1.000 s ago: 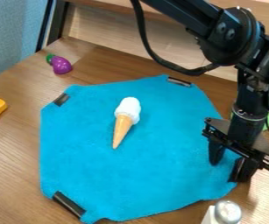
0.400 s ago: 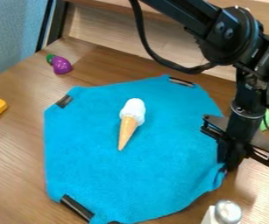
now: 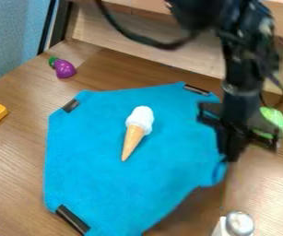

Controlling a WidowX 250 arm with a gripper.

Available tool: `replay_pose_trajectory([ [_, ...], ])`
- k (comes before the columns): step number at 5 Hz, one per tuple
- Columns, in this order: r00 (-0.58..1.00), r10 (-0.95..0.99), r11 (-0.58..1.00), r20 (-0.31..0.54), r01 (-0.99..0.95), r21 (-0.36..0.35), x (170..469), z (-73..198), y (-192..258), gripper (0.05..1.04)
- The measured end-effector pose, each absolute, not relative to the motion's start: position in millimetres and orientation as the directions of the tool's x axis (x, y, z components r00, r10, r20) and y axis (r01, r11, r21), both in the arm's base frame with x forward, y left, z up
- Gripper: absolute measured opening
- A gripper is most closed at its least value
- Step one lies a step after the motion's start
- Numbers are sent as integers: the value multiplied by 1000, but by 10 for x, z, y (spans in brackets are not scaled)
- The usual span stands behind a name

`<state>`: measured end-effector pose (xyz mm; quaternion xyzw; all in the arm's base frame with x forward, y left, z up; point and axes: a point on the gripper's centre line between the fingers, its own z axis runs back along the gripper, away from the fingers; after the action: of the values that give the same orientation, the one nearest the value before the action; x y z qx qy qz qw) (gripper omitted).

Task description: Fold the cloth from the right to the left

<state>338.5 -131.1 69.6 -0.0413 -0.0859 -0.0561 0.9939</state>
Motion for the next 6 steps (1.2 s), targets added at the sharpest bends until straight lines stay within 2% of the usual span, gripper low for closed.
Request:
replay_pose_trajectory([
  [3, 974, 18, 995, 225, 5, -99, 3466, 1165, -451, 67],
  [6, 967, 139, 988, 214, -121, -95, 3414, 1228, 320, 67],
])
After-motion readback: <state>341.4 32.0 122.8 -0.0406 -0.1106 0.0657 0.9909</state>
